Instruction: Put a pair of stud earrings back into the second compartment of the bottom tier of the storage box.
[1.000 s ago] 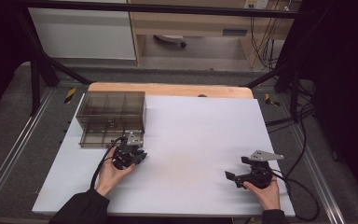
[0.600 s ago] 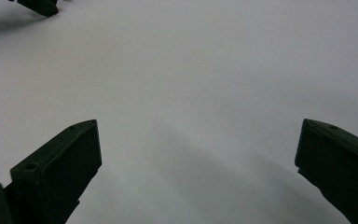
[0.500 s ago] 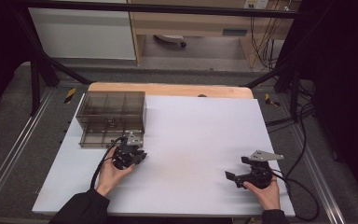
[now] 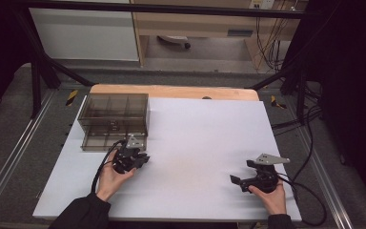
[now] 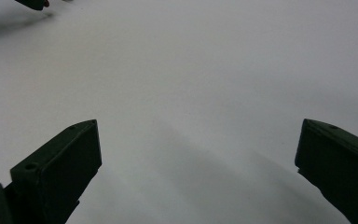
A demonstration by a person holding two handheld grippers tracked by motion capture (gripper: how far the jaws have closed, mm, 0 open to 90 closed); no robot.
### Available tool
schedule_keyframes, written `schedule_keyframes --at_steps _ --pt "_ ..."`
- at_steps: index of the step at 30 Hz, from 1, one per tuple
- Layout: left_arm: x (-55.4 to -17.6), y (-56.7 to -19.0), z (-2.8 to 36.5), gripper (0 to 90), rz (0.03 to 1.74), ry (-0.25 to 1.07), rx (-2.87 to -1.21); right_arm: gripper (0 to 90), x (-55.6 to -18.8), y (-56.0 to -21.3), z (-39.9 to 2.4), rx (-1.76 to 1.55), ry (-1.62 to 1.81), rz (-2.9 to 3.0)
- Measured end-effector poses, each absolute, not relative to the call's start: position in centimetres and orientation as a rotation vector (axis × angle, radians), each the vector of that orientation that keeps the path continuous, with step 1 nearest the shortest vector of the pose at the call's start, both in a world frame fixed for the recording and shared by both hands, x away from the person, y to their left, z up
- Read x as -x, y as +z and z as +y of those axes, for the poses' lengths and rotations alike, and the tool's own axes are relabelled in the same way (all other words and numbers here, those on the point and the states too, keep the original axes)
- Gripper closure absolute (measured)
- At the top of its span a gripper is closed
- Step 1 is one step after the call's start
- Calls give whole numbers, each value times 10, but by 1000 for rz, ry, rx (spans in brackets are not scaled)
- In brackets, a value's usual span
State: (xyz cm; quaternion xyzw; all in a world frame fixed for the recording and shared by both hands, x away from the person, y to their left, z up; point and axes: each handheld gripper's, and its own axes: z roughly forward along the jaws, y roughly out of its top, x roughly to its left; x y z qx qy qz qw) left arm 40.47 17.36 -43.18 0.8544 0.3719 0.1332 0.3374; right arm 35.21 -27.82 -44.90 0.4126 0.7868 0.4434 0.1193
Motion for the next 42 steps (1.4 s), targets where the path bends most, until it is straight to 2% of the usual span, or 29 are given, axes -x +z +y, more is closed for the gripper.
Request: schedule_keyframes --at_steps 42 --pt "-390 -411 214 794 1001 364 -2200 9 -352 -449 -278 -1206 1291 2301"
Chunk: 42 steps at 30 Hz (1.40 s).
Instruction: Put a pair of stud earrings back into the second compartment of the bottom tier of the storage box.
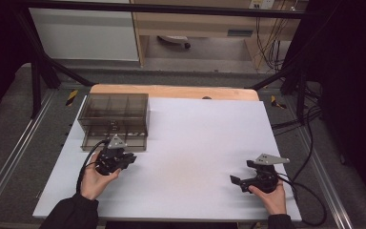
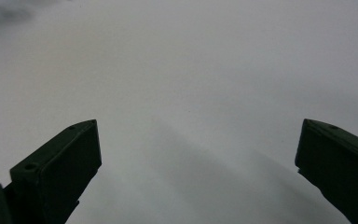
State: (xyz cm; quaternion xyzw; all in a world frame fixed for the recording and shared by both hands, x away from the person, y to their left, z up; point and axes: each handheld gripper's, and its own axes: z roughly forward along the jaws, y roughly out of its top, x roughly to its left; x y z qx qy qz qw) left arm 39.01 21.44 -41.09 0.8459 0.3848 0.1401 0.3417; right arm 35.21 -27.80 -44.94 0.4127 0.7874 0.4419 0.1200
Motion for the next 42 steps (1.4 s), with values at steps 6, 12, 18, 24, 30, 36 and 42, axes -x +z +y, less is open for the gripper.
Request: schedule_keyframes --at_steps 6,12,18,24,30,36,42 --pt "-391 -408 221 794 1014 369 -2188 9 -352 -449 -278 -1206 1290 2301" --pt "-392 -406 225 794 1024 373 -2179 9 -352 -450 -278 -1203 1286 2303" --pt "-393 -401 229 794 1024 379 -2183 9 -352 -450 -278 -1204 1287 2302" --pt "-395 -397 233 794 1034 377 -2176 8 -353 -450 -278 -1199 1284 2302" --pt "-396 -388 237 794 1029 390 -2167 9 -352 -450 -278 -1205 1287 2301" --pt "-400 -380 239 794 1027 400 -2163 8 -352 -449 -278 -1209 1288 2299" --pt "-407 -374 242 794 1039 412 -2168 8 -352 -450 -278 -1207 1289 2300"
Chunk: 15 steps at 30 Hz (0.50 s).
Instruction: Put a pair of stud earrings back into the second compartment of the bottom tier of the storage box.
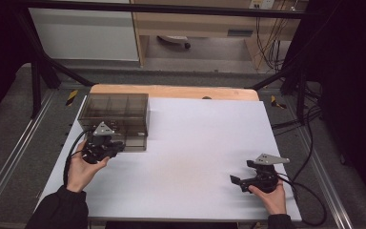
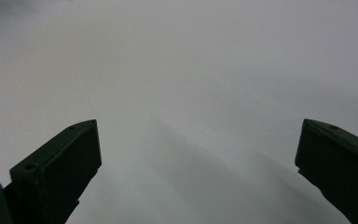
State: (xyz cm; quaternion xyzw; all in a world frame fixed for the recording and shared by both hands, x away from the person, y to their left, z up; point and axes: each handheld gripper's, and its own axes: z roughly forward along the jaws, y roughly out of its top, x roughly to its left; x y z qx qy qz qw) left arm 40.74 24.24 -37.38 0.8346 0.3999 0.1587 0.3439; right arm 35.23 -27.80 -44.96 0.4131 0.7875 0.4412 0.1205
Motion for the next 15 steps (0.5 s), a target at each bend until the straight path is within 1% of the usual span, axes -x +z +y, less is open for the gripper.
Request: schedule_keyframes --at_steps 15 --pt "-434 -375 255 794 1119 441 -2167 8 -352 -449 -278 -1212 1288 2298"
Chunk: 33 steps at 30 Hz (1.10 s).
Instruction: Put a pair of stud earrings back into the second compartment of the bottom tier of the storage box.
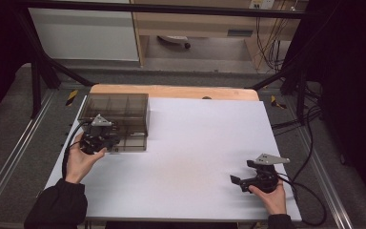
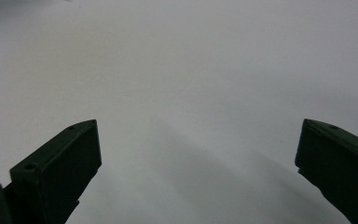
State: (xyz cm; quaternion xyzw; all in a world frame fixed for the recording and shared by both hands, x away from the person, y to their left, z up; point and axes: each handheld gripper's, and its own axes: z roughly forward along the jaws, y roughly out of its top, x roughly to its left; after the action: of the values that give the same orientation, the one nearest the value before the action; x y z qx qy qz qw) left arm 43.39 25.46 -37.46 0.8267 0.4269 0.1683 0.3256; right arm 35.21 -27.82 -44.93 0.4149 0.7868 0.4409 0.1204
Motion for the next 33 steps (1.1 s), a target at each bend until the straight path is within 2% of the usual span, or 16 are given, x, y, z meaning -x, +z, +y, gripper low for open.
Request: schedule_keyframes --at_steps 33 --pt "-464 -414 254 792 1218 473 -2194 8 -352 -450 -278 -1210 1289 2301"
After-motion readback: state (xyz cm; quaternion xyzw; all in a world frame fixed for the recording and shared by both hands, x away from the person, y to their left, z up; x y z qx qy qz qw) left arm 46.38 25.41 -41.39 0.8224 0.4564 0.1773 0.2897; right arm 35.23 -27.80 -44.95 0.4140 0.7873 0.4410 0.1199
